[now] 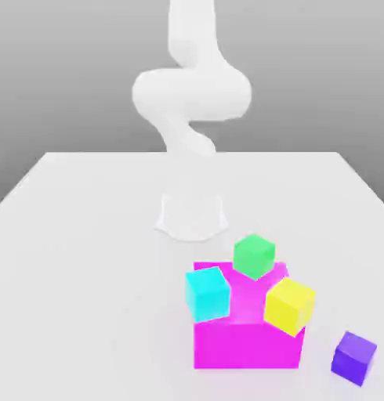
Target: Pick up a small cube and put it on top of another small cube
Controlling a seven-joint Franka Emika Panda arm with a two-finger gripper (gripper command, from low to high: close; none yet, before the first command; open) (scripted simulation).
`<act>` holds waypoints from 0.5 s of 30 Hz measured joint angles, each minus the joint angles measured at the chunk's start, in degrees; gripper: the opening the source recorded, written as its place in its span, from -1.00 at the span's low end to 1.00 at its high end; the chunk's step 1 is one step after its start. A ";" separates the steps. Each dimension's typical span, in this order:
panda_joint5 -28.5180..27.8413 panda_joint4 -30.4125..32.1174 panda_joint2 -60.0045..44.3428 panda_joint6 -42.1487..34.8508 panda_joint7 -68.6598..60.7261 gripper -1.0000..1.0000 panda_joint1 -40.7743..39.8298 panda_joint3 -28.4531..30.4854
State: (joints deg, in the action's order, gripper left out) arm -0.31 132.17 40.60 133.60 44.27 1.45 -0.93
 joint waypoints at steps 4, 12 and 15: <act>-0.50 0.64 -8.63 3.00 -2.60 0.00 2.28 -1.69; -1.89 1.86 -25.24 8.79 -7.29 0.00 6.42 -5.37; -2.67 2.32 -31.47 10.93 -8.84 0.00 7.78 -6.94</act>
State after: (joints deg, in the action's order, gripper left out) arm -2.98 134.48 9.13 144.53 35.42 9.22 -7.88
